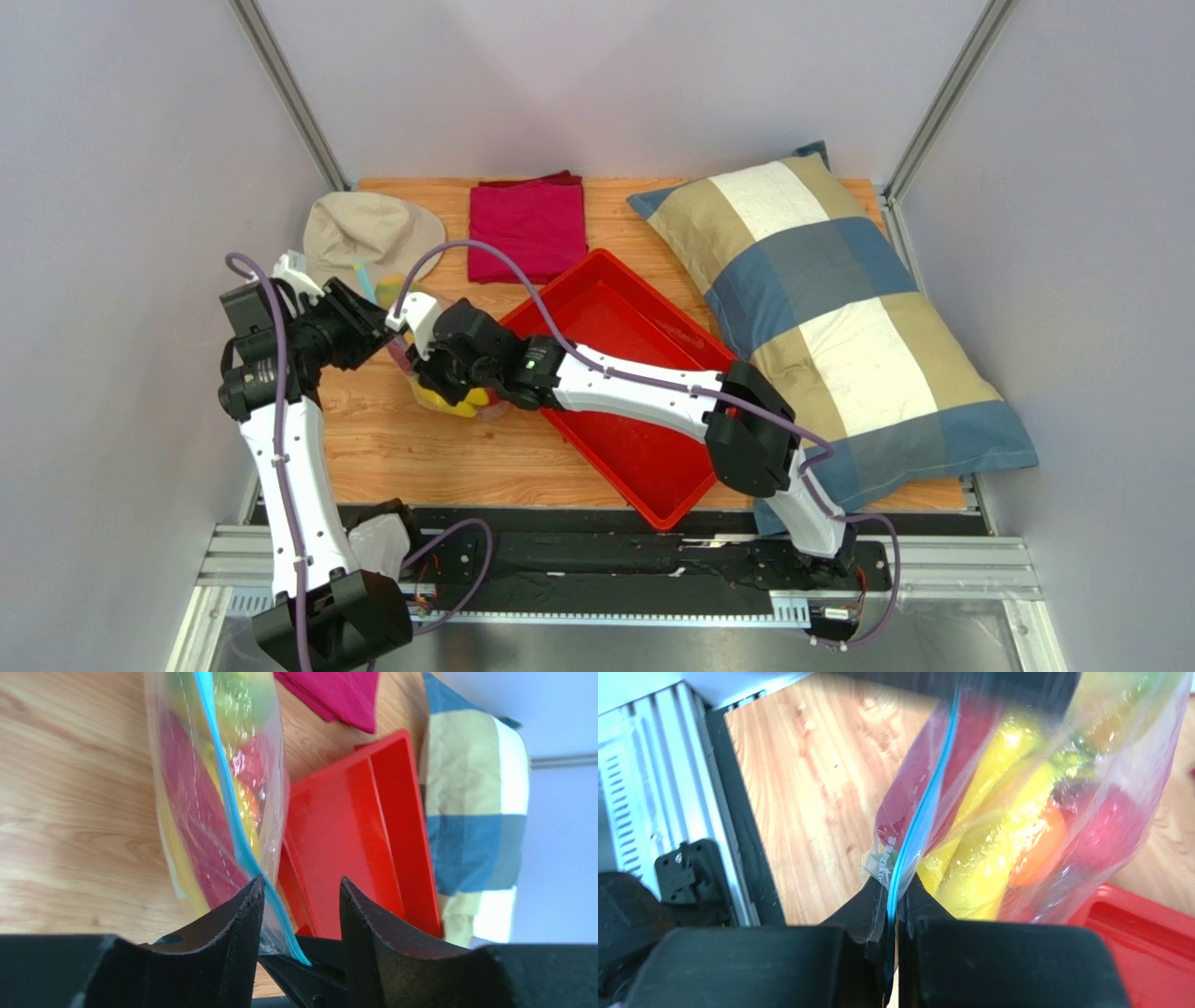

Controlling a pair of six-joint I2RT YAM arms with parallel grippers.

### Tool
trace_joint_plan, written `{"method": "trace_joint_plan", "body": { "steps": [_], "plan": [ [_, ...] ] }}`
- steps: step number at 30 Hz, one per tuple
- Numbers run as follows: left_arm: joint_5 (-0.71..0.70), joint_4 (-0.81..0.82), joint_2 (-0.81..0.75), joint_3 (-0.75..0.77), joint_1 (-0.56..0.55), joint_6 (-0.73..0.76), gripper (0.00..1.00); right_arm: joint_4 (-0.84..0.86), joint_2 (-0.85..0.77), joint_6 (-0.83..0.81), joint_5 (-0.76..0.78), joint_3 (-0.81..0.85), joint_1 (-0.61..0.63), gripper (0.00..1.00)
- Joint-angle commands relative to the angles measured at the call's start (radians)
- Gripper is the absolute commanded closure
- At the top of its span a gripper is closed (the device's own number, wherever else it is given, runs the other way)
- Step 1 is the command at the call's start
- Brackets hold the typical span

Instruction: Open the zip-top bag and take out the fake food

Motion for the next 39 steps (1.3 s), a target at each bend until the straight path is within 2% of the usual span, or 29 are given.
{"method": "trace_joint_plan", "body": {
  "steps": [1, 3, 6, 8, 9, 12, 16, 20, 25, 28, 31, 32, 34, 35, 36, 38, 39],
  "plan": [
    [-0.168, -0.078, -0.005, 0.102, -0.002, 0.035, 0.5, 0.102, -0.103, 0.032, -0.072, -0.062, 0.003, 1.0],
    [-0.243, -0.092, -0.006, 0.116, -0.001, 0.012, 0.45, 0.11, -0.12, 0.038, -0.078, -0.096, 0.001, 1.0],
    [-0.305, -0.102, 0.001, 0.126, 0.001, -0.027, 0.43, 0.119, -0.145, 0.044, -0.097, -0.122, 0.0, 1.0],
    [-0.357, -0.163, 0.032, 0.155, -0.001, -0.05, 0.43, 0.141, -0.156, 0.066, -0.1, -0.133, 0.0, 1.0],
    [-0.448, -0.201, 0.041, 0.198, 0.001, -0.082, 0.43, 0.144, -0.154, 0.072, -0.107, -0.131, 0.0, 1.0],
    [-0.596, -0.324, 0.064, 0.241, 0.001, -0.116, 0.42, 0.141, -0.146, 0.078, -0.123, -0.111, 0.0, 1.0],
    [-0.537, -0.295, 0.102, 0.238, 0.031, -0.099, 0.42, 0.141, -0.139, 0.086, -0.156, -0.094, 0.0, 1.0],
    [-0.354, -0.218, 0.199, 0.252, 0.041, -0.073, 0.45, 0.15, -0.139, 0.092, -0.178, -0.105, -0.002, 1.0],
    [-0.32, -0.174, 0.282, 0.28, 0.039, -0.045, 0.47, 0.145, -0.139, 0.092, -0.204, -0.093, 0.0, 1.0],
    [-0.273, -0.116, 0.306, 0.281, 0.041, -0.022, 0.52, 0.139, -0.145, 0.087, -0.219, -0.094, 0.0, 1.0],
    [-0.253, -0.102, 0.339, 0.292, 0.039, 0.01, 0.65, 0.135, -0.159, 0.08, -0.225, -0.111, 0.0, 1.0],
    [-0.239, -0.099, 0.352, 0.298, 0.041, 0.034, 0.77, 0.133, -0.163, 0.083, -0.235, -0.116, -0.002, 1.0],
    [-0.208, -0.079, 0.368, 0.303, 0.039, 0.068, 0.89, 0.115, -0.168, 0.095, -0.283, -0.113, -0.007, 0.99],
    [-0.173, -0.065, 0.368, 0.306, 0.041, 0.094, 0.96, 0.105, -0.172, 0.116, -0.307, -0.108, -0.022, 0.93],
    [-0.15, -0.054, 0.368, 0.306, 0.041, 0.108, 0.98, 0.09, -0.18, 0.133, -0.339, -0.107, -0.034, 0.72],
    [-0.063, -0.021, 0.362, 0.297, 0.041, 0.146, 1.0, 0.075, -0.195, 0.176, -0.463, -0.113, -0.081, 0.51],
    [-0.028, -0.008, 0.359, 0.292, 0.039, 0.157, 1.0, 0.04, -0.208, 0.173, -0.506, -0.114, -0.103, 0.36]
  ]
}}
